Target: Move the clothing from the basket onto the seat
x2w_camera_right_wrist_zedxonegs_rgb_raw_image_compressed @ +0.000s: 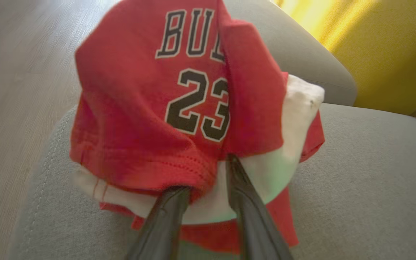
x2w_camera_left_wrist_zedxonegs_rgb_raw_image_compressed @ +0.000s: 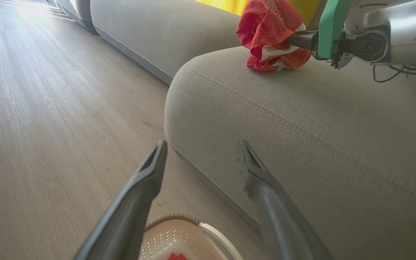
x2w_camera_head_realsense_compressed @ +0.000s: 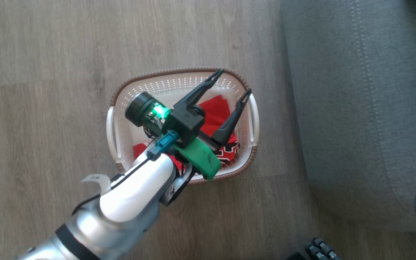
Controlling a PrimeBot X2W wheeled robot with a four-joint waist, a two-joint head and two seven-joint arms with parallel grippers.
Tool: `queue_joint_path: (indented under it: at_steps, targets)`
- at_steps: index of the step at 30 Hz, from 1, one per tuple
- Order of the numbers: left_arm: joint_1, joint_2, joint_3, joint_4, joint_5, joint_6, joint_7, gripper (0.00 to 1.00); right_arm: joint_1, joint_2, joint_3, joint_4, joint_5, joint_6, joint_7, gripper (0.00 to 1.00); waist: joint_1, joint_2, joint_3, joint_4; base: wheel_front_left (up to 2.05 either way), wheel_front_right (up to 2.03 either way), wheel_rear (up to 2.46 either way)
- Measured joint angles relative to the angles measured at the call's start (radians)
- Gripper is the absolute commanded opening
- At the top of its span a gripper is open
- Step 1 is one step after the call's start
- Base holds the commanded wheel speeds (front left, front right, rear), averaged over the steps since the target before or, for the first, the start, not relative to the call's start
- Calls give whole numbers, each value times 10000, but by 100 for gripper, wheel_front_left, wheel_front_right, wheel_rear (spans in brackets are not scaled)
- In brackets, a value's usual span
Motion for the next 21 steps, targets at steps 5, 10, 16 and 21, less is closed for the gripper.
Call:
queue_joint_path:
  at_steps: [5,10,16,21]
  targets:
    - [2,104,92,-4,-163,104,-2,100,223,222,625,-445,341,0,0,100,0,0,-190,-185,0,0,0]
    - [26,278,215,-36,-265,267,-15,100,1081,270,1425,-988,1221,0,0,100,-1,0,-487,-358,0,0,0]
    - [317,339,372,-46,-512,364,-159,100,2000,255,2499,-1898,2499,0,0,100,-1,0,-1014,-499,0,0,0]
    - [741,395,460,21,-775,462,-359,100,2796,163,3310,-2569,3254,0,0,100,-1,0,-1603,-516,0,0,0]
